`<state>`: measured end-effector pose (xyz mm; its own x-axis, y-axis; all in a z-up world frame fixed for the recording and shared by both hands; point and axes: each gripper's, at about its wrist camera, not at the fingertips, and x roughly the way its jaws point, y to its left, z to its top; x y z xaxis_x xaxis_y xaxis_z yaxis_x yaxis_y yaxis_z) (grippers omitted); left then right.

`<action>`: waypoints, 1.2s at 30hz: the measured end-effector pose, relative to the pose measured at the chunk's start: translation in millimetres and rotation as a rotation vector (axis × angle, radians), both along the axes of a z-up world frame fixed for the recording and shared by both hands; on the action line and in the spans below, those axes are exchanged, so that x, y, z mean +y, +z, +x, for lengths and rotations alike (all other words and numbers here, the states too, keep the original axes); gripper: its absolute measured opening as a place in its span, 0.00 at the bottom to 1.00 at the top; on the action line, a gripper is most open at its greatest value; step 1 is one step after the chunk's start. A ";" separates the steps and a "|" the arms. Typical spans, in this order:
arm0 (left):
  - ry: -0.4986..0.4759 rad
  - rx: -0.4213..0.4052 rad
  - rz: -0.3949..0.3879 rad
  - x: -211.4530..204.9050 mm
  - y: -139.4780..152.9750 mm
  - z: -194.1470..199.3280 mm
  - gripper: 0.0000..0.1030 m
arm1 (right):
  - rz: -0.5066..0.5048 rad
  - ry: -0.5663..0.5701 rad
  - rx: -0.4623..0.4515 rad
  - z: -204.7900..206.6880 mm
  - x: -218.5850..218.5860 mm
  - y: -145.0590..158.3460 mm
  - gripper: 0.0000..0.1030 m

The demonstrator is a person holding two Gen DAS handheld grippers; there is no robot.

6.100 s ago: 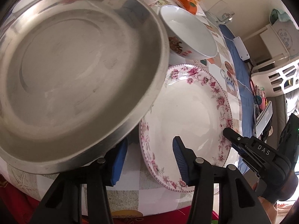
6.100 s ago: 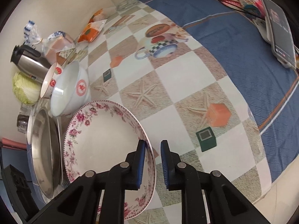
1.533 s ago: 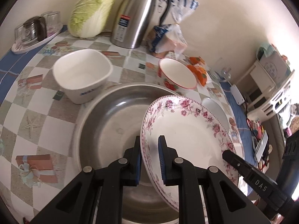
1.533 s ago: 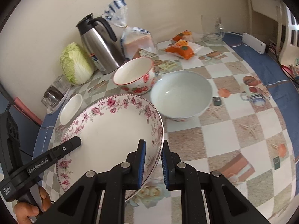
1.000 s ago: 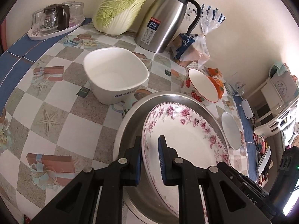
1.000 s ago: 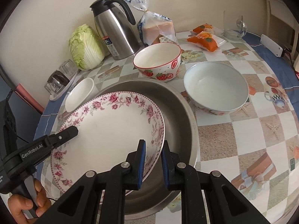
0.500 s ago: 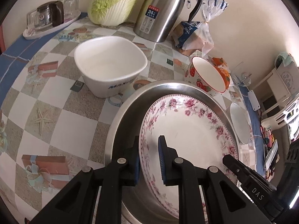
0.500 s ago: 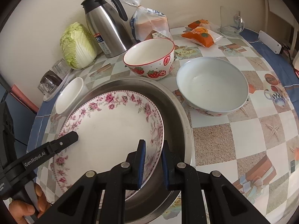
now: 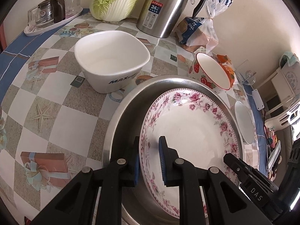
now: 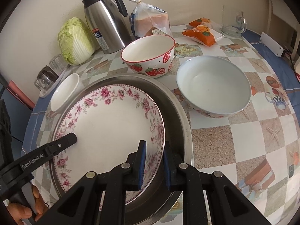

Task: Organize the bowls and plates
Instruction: 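Lower the floral plate into the steel basin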

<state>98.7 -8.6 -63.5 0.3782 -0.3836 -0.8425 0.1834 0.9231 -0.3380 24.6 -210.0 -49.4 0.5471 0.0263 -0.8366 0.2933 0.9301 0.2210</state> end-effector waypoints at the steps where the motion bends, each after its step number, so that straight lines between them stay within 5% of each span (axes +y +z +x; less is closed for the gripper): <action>1: 0.001 0.000 0.001 -0.1 -0.1 0.1 0.18 | -0.004 0.001 0.002 0.3 0.4 0.0 0.19; 36: 0.050 -0.074 0.084 2.6 12.4 -4.5 0.19 | -0.109 0.027 -0.034 -3.2 4.1 12.0 0.20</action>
